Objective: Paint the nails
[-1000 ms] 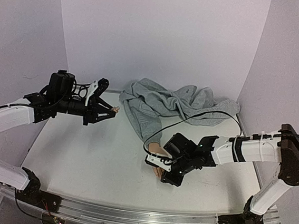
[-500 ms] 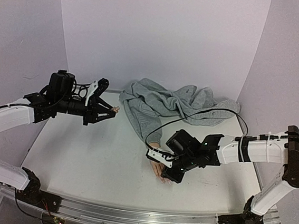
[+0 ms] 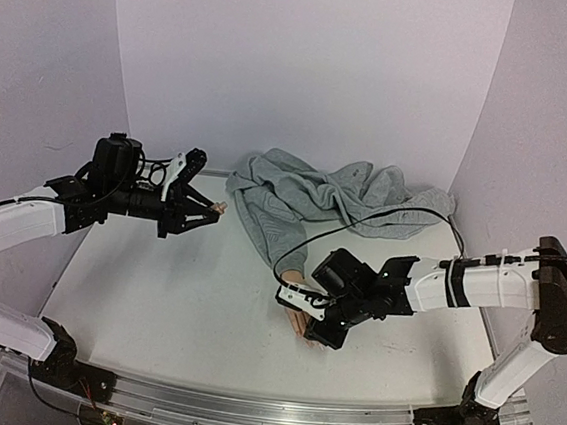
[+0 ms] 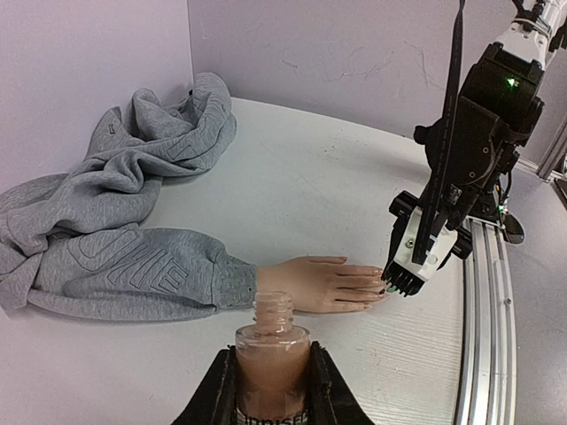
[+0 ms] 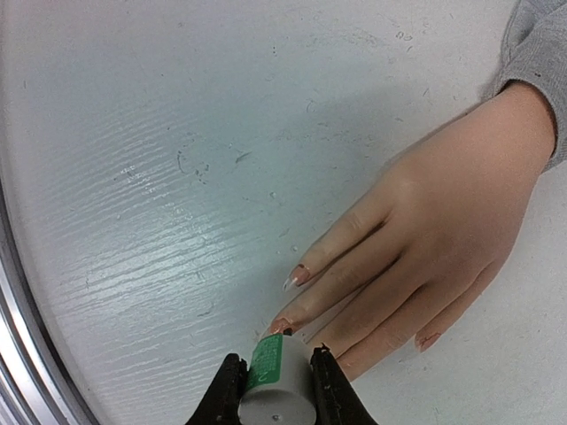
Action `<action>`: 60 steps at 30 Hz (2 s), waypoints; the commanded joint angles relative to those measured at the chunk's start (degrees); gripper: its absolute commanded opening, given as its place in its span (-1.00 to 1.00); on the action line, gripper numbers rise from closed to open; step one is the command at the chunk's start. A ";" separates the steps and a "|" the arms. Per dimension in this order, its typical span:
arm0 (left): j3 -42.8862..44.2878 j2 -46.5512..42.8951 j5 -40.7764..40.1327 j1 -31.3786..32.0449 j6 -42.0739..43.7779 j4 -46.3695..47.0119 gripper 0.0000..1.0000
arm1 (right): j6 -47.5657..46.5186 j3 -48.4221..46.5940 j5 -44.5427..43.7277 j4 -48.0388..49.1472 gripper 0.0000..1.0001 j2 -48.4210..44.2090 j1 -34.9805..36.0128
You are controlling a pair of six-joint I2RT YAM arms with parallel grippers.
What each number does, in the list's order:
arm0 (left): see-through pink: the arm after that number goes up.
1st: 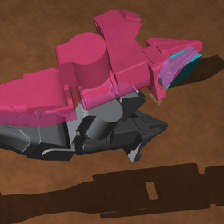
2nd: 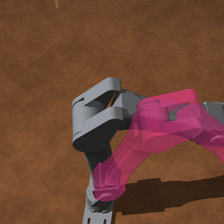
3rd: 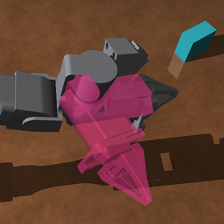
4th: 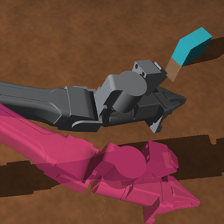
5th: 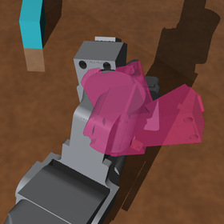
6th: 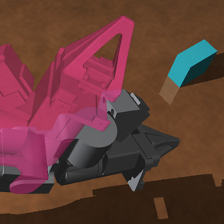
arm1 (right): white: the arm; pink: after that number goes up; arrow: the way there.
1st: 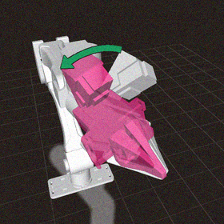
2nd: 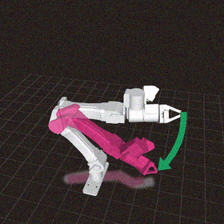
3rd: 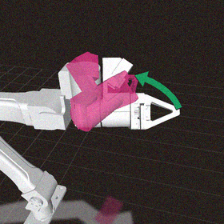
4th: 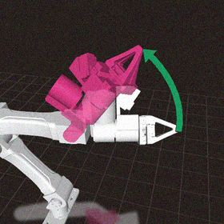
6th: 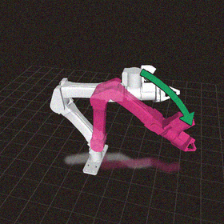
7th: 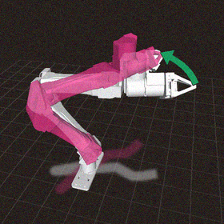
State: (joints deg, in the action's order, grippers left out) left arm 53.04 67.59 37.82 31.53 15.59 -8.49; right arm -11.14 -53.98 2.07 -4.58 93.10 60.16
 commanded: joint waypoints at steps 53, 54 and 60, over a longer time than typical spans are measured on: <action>1.20 -0.19 1.05 -0.34 0.05 2.25 -1.00 | -0.89 -1.31 1.96 -4.12 -1.00 2.00 0.30; 1.27 -0.18 1.03 -0.32 0.05 2.25 -1.00 | -0.90 -1.31 2.21 -4.19 -1.00 2.07 0.25; 1.23 -0.13 0.99 -0.33 0.05 2.25 -1.00 | -0.86 -1.47 2.81 -4.43 -1.00 2.17 0.28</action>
State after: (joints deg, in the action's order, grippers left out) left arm 53.04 67.59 37.82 31.53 15.59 -8.49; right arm -11.97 -54.00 3.70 -6.13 94.78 60.16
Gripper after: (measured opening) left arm 0.228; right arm 0.223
